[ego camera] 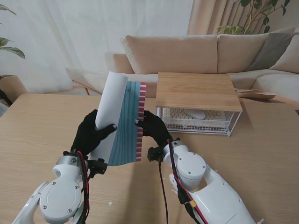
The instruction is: Unroll the mouse pad and set up the keyboard and mouse from the tabletop organizer
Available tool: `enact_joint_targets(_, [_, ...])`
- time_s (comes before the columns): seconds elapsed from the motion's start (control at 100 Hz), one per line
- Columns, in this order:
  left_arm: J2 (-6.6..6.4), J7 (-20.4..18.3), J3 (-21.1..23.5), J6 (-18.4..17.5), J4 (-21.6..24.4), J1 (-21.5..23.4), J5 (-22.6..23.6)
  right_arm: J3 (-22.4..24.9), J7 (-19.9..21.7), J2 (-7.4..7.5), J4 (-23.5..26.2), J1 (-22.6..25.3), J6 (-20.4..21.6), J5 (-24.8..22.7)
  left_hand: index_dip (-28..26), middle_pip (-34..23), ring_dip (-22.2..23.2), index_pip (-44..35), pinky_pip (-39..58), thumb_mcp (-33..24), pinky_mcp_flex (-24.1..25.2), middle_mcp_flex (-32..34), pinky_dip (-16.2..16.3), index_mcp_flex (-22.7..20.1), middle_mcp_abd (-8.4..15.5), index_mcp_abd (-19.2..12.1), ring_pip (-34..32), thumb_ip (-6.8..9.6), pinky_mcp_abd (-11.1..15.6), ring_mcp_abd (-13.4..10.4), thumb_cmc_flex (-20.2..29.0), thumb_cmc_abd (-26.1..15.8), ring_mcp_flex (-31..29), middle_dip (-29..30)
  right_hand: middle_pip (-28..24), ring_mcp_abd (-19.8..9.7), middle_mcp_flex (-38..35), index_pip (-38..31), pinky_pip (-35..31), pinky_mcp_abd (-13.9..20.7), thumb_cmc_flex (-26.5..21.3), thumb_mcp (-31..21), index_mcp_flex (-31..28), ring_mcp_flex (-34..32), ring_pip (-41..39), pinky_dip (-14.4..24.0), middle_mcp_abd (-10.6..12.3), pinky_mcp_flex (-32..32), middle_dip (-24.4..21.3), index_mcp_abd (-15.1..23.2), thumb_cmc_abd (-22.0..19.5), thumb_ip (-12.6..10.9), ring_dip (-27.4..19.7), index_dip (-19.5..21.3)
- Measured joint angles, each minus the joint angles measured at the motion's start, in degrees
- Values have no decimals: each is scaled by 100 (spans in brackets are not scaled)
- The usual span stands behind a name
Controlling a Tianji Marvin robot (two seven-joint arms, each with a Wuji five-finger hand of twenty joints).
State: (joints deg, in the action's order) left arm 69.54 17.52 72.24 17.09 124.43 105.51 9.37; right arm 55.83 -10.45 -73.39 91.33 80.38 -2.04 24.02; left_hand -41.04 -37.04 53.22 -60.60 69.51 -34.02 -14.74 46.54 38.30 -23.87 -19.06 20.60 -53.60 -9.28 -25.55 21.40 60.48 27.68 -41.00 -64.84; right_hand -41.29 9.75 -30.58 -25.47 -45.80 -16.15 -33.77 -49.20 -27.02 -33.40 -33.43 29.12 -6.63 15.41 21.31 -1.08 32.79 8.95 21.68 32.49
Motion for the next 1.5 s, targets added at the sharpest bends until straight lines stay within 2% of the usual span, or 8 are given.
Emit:
enact_joint_targets(0.45, [14, 51, 30, -312, -186, -14, -114, 46, 13, -69, -5, -9, -39, 652, -12, 0, -16, 0, -72, 0, 8, -2, -69, 0, 0, 0, 56, 0, 12, -62, 5, 0, 6, -33, 24, 7, -51, 101, -94, -215, 405, 163, 181, -394, -41, -1, -9, 556, -12, -500, -5, 0, 21, -203])
enact_joint_targets(0.62, [35, 85, -16, -311, -272, -86, -318, 114, 59, -70, 20, 12, -128, 688, -43, 0, -17, 0, -72, 0, 9, -2, -77, 0, 0, 0, 59, 0, 64, -66, 5, 0, 6, -93, -821, 7, -1115, -489, -1189, -135, 112, 42, -806, -1233, -1548, 608, -82, 1184, 488, -503, -5, 0, 766, 6])
enact_joint_targets(0.71, [58, 116, -22, -312, -310, -98, -546, 102, -42, -68, 38, 6, -191, 302, -44, 0, -17, 0, -73, 0, 9, -2, -79, 0, 5, 0, 64, 0, 66, -67, 6, 0, 6, -94, -1179, 7, -2000, -2082, -1912, -59, -680, 176, -1184, -1869, -2465, 1000, -82, 1491, 921, -47, -5, 199, 1085, -597])
enact_joint_targets(0.78, [71, 136, -27, -389, -357, -98, -669, 81, -258, -73, 56, -2, -280, -63, -44, 0, -92, 0, -79, 0, 11, -2, -128, -2, 5, 0, 211, 0, 66, -66, 6, 0, 10, -94, -1451, 7, -2415, -2579, -2319, -49, -960, 221, -1508, -2145, -2887, 1120, -80, 1608, 1152, 232, -7, 199, 1191, -657])
enact_joint_targets(0.91, [110, 355, -95, -598, -510, -105, -852, 72, -412, -83, 55, -25, -402, -465, 181, 58, -288, 2, -139, -65, 31, 86, -143, -145, 6, 0, 278, 0, 66, -52, 3, 87, 12, 103, -1633, 7, -2525, -2678, -2714, -41, -1084, 228, -1574, -2251, -3400, 1236, -222, 1613, 1459, 256, -38, 213, 1332, -649])
enact_joint_targets(1.15, [269, 975, -587, -219, -1026, -312, -719, 124, -582, -72, 41, 44, -812, -1878, 475, 311, -428, 3, -206, -418, 243, 282, -143, -381, 10, -67, 310, 0, -73, 99, -145, 298, 40, 480, -1811, 136, -2650, -2688, -3053, -58, -1241, 167, -1628, -2471, -3955, 1374, -516, 1692, 1799, -128, -39, 216, 1516, -494])
enact_joint_targets(1.32, [628, 2062, -1062, 174, -1588, -527, -1485, 266, -539, 21, 181, 243, -1354, -2440, 601, 314, -434, 3, -207, -476, 384, 309, -143, -439, 13, -102, 347, 0, -92, 161, -210, 307, 45, 513, -1864, 212, -2762, -2688, -3198, -128, -1251, 1, -1721, -2606, -4182, 1481, -642, 1774, 1924, -375, 3, 217, 1609, -438])
enact_joint_targets(1.5, [959, 2248, -1298, 513, -2002, -661, -2127, 506, -183, 151, 436, 500, -2166, -2910, 656, 315, -506, 3, -208, -479, 601, 309, -143, -440, 14, -103, 348, 0, -95, 167, -219, 308, 137, 572, -1877, 218, -2762, -2690, -3212, -132, -1310, -29, -1769, -2610, -4212, 1502, -666, 1780, 1963, -570, 37, 225, 1652, -366])
